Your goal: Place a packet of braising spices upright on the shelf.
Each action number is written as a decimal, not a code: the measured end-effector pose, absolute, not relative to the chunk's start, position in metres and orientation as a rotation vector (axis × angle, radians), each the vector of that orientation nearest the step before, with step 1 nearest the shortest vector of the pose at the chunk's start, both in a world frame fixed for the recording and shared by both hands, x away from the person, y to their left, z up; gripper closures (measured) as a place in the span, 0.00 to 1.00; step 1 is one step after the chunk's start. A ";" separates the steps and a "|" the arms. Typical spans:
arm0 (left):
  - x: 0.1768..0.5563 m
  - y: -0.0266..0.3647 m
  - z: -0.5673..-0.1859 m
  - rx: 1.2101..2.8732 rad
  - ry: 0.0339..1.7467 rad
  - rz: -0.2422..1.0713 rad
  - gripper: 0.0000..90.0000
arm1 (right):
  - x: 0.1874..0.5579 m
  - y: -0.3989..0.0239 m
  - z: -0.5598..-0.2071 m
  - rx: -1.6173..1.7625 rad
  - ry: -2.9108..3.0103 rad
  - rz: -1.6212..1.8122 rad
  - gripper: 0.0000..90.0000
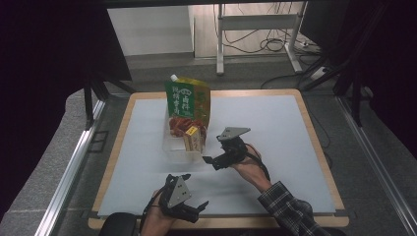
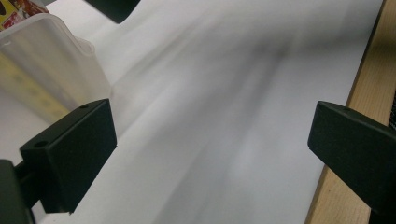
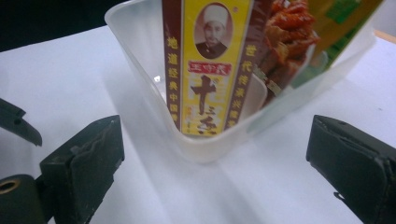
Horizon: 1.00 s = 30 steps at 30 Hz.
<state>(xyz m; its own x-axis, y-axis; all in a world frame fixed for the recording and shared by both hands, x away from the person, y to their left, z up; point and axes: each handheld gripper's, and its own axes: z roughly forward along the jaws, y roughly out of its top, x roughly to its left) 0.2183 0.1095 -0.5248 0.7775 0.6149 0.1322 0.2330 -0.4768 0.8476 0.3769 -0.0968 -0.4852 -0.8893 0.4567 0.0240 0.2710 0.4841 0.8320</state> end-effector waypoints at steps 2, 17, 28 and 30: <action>0.218 0.110 -0.525 2.061 0.632 0.531 0.01 | 0.376 -0.100 -0.484 0.633 2.533 1.364 0.05; 0.219 0.111 -0.524 2.057 0.630 0.524 0.01 | 0.368 -0.136 -0.478 0.674 2.542 1.341 0.05; 0.219 0.111 -0.525 2.044 0.645 0.511 0.02 | 0.354 -0.158 -0.473 0.666 2.514 1.320 0.05; 0.219 0.112 -0.525 2.039 0.650 0.508 0.02 | 0.352 -0.162 -0.473 0.668 2.506 1.322 0.05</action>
<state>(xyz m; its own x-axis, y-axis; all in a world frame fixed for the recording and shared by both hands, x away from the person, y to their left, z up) 0.2191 0.1116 -0.5247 0.7764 0.6221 0.1011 0.2486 -0.4498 0.8578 0.3521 -0.1616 -0.4726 -0.8696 0.4936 0.0084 0.2858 0.4894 0.8239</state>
